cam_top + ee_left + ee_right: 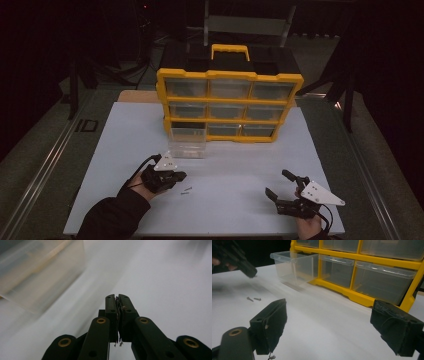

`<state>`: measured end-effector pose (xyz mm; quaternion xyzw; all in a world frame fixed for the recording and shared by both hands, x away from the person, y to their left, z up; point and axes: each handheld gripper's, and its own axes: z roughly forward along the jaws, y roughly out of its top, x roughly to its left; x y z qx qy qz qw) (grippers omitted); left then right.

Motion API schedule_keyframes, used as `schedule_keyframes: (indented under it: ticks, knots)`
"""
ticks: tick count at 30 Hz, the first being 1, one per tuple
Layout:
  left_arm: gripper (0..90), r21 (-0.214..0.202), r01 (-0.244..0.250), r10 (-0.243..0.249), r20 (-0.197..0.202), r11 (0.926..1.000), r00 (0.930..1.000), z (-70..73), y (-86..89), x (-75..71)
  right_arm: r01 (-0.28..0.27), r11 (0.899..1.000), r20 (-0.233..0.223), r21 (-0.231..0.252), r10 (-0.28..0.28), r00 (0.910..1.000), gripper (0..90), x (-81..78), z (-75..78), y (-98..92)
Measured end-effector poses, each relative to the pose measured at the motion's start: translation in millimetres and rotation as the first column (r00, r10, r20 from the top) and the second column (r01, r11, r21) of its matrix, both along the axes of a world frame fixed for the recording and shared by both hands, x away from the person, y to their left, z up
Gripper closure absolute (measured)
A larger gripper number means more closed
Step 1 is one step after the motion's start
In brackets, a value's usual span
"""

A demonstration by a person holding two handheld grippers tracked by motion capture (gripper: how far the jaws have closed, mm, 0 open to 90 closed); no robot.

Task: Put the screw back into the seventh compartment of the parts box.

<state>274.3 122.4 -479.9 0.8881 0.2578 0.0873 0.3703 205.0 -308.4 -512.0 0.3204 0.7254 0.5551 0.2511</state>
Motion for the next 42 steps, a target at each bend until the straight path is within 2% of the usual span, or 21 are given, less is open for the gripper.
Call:
schedule_keyframes:
  ticks: [10,11,22,33,39,42]
  knots:
    - [86.9,-0.049,-0.016,0.018,0.046,0.9987,0.9988,34.4,-1.8,3.9,-0.001,1.0,0.001,0.002,0.001,1.0,13.6,-0.1,0.1,-0.2]
    - [86.9,-0.049,-0.016,0.018,0.046,0.9987,0.9988,34.4,-1.8,3.9,0.0,1.0,-0.001,0.001,0.0,1.0,13.6,0.0,-0.1,-0.3]
    - [86.9,-0.109,-0.062,0.072,0.088,0.9921,0.9935,67.1,4.7,23.7,-0.002,1.0,-0.002,0.002,0.002,1.0,13.6,0.2,-0.5,-0.6]
    - [86.9,-0.144,-0.112,0.129,0.11,0.9831,0.9856,83.8,5.8,47.3,-0.004,1.0,-0.005,0.001,0.004,1.0,13.6,0.4,-0.7,-0.4]
    - [86.9,-0.166,-0.136,0.156,0.111,0.9766,0.9814,87.7,1.3,57.8,-0.002,1.0,-0.006,0.002,0.002,1.0,13.6,0.5,-0.7,-0.6]
    - [86.9,-0.161,-0.151,0.171,0.115,0.9753,0.9786,87.7,-1.1,62.1,-0.004,1.0,-0.007,0.002,0.004,1.0,13.6,0.6,-0.8,-0.5]
